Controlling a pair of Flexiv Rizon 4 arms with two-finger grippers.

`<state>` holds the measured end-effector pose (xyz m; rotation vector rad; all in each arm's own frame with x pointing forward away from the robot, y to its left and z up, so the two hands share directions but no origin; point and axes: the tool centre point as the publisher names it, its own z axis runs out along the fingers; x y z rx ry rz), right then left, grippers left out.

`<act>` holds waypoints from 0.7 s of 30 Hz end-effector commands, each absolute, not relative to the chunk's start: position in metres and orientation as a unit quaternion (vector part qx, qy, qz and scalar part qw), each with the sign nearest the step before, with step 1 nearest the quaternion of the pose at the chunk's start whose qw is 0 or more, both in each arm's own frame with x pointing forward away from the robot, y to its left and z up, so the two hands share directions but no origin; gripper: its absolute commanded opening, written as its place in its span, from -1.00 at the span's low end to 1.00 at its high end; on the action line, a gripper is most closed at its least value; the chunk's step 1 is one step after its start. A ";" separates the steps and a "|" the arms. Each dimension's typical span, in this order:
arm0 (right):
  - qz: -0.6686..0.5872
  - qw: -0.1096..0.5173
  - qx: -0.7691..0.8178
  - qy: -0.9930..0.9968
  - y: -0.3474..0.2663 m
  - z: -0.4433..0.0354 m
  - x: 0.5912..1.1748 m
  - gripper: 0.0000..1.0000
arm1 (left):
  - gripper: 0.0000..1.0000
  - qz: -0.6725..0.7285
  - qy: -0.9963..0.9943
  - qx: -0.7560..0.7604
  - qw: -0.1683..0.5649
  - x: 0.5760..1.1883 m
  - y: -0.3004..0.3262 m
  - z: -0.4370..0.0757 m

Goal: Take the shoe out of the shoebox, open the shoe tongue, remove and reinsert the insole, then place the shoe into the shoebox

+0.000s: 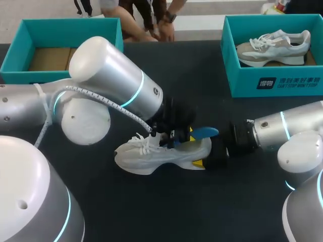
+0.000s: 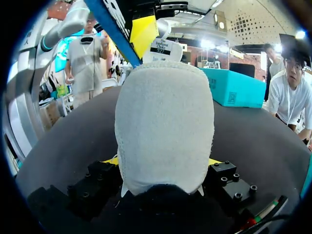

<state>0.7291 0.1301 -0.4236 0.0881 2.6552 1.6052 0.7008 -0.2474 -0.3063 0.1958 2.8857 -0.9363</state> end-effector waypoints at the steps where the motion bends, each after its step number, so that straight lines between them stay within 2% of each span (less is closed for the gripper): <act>1: 0.515 0.020 0.029 0.856 0.130 -0.434 0.732 -1.00 | -1.00 -0.321 0.944 0.068 0.034 0.702 -0.238 -0.287; 15: 0.515 0.020 0.029 0.856 0.130 -0.434 0.732 -1.00 | -1.00 -0.399 0.914 0.062 -0.049 0.695 -0.256 -0.187; 21: 0.515 0.020 0.029 0.856 0.130 -0.434 0.732 -1.00 | -1.00 -0.475 0.874 0.057 -0.084 0.691 -0.260 -0.140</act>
